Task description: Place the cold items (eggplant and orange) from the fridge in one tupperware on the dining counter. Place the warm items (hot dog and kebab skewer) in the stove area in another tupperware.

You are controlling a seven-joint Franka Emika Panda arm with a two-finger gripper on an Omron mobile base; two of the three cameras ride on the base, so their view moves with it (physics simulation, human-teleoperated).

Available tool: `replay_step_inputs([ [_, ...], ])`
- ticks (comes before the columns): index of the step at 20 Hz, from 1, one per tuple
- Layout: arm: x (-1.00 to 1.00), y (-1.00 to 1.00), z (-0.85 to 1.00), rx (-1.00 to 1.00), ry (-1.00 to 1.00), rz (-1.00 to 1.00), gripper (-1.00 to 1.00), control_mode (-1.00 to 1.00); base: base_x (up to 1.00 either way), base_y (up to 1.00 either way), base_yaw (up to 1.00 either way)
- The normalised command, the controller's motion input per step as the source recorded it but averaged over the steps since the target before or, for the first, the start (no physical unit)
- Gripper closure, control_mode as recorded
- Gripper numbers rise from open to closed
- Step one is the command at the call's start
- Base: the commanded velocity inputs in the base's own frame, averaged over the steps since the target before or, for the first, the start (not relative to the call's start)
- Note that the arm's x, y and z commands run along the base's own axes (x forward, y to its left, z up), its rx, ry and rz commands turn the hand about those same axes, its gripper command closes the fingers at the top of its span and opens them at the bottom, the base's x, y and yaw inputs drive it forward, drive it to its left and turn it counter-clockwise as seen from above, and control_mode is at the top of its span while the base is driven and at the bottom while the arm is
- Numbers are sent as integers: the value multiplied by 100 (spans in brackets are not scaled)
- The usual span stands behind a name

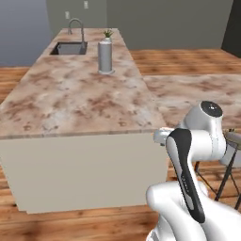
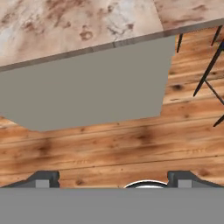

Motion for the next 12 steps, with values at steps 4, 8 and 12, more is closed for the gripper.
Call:
replay_step_inputs([
  [4,0,0,0,0,0,0,-100,100,32,100,-15],
  [8,0,0,0,0,0,0,-100,100,32,100,-14],
  [12,0,0,0,0,0,0,-100,100,31,100,-13],
])
